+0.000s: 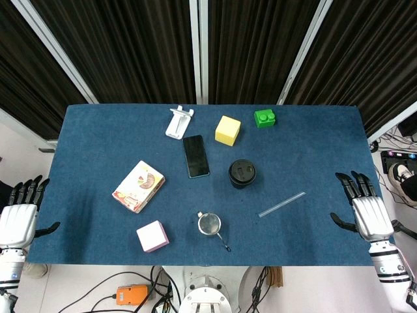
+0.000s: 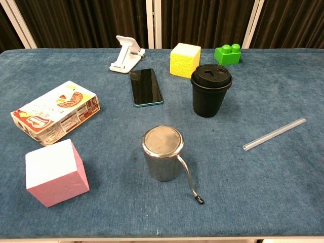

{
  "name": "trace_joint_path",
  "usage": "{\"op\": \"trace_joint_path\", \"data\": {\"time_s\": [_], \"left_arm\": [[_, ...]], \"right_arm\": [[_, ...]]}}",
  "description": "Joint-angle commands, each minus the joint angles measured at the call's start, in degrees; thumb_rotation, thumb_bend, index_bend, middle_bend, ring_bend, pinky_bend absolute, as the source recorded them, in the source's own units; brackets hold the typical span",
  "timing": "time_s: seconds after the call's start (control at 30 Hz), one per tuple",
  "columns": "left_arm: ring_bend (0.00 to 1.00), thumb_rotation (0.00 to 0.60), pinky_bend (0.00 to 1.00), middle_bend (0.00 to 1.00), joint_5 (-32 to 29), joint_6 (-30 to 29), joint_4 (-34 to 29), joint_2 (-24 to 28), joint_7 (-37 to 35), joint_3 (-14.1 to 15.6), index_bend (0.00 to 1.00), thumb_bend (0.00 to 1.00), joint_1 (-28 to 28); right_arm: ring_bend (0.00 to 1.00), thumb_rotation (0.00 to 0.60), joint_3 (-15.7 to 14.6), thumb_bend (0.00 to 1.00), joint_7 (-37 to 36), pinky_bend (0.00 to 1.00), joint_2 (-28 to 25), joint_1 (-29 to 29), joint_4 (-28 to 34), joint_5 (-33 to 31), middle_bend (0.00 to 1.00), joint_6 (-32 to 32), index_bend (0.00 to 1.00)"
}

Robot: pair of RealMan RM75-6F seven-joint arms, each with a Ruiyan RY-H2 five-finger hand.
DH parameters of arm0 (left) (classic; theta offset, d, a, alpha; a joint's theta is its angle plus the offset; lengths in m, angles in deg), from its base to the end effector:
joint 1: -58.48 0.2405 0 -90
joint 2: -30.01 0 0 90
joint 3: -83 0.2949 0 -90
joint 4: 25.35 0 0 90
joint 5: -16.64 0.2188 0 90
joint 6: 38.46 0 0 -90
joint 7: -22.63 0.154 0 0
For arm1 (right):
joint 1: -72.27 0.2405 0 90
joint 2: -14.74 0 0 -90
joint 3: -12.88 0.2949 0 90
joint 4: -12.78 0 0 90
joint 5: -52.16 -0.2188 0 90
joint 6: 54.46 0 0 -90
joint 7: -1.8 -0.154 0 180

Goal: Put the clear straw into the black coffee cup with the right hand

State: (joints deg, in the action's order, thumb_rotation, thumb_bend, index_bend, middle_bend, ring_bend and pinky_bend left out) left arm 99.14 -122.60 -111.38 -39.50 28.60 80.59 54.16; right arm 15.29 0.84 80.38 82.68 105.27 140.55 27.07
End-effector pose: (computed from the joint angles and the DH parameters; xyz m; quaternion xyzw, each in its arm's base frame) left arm -0.3760 0.1904 0.1447 -0.5991 -0.3757 -0.3322 0.6241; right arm -0.3246 -0.2246 0.1457 0.6313 -0.3817 0.4149 0.5326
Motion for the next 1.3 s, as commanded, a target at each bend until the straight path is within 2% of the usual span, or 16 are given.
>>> {"op": "trace_joint_path", "data": {"time_s": [0.03,0.2,0.37,0.5,0.63,0.93,1.3], "left_arm": [[0.00,0.600,0.00,0.00,0.03,-0.06,0.02,-0.07,0.03,-0.01,0.00,0.00,0.02],[0.00,0.600,0.00,0.00,0.67,-0.36,-0.29,-0.33,0.30,0.03,0.00,0.00,-0.10],[0.00,0.600,0.00,0.00,1.04,-0.75,-0.86,-0.53,0.72,0.03,0.00,0.00,-0.08],[0.00,0.600,0.00,0.00,0.98,-0.99,-1.17,-0.36,0.93,-0.03,0.00,0.00,0.04],[0.00,0.600,0.00,0.00,0.74,-1.12,-1.31,-0.17,0.89,-0.01,0.00,0.00,0.29],[0.00,0.600,0.00,0.00,0.20,-1.08,-0.99,-0.27,0.61,0.18,0.00,0.00,0.78],[0.00,0.600,0.00,0.00,0.11,-0.94,-0.47,-0.41,0.28,0.18,0.00,0.00,0.90]], "right_arm": [[0.00,0.600,-0.23,0.37,0.05,0.11,1.30,0.04,-1.19,1.21,0.17,0.35,0.15],[0.00,0.600,-1.25,0.37,3.68,0.11,4.38,3.77,-4.85,3.97,0.17,-5.27,0.25],[0.04,0.600,-2.16,0.39,9.45,0.14,11.15,8.66,-12.70,7.12,0.17,-11.69,0.38],[0.05,0.600,-2.73,0.45,7.77,0.15,15.87,11.69,-18.46,9.32,0.17,-14.12,0.46],[0.06,0.600,-3.20,0.49,6.80,0.15,19.65,14.10,-23.72,12.44,0.19,-13.44,0.51],[0.07,0.600,-4.44,0.52,7.85,0.15,23.04,17.08,-29.85,14.55,0.21,-14.12,0.54],[0.07,0.600,-5.23,0.52,10.46,0.15,23.91,17.95,-30.96,13.63,0.22,-14.76,0.56]]}}
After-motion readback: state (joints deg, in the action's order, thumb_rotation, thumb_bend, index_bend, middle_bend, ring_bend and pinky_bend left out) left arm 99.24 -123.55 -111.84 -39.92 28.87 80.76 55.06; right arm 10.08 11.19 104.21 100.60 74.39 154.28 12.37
